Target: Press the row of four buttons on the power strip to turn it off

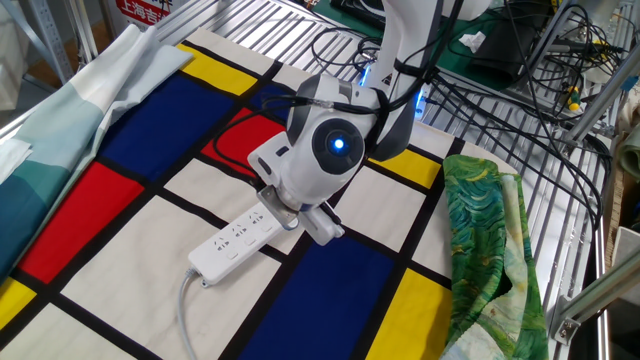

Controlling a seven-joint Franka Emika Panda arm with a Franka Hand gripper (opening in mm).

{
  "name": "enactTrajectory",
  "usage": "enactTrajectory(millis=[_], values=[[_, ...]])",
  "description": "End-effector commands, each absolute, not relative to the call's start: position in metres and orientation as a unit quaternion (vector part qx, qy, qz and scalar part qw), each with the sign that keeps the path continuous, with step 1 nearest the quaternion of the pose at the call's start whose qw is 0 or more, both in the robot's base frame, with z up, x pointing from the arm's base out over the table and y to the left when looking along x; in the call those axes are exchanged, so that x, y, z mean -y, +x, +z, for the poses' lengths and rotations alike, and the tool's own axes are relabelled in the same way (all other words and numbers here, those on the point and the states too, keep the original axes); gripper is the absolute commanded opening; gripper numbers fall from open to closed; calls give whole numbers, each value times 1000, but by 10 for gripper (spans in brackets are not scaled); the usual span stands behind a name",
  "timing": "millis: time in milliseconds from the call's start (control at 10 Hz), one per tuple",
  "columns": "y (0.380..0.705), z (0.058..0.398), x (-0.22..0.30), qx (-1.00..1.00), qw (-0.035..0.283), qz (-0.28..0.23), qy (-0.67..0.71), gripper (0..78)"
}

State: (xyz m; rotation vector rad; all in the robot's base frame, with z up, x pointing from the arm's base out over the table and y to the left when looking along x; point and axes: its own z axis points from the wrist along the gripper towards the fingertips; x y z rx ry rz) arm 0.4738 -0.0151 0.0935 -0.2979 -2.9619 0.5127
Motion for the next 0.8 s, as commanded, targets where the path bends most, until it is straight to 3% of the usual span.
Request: enactTrajectory(millis=[100, 800], values=[[473, 91, 15, 979, 59, 169, -100, 0], [470, 86, 15, 979, 58, 168, -104, 0]])
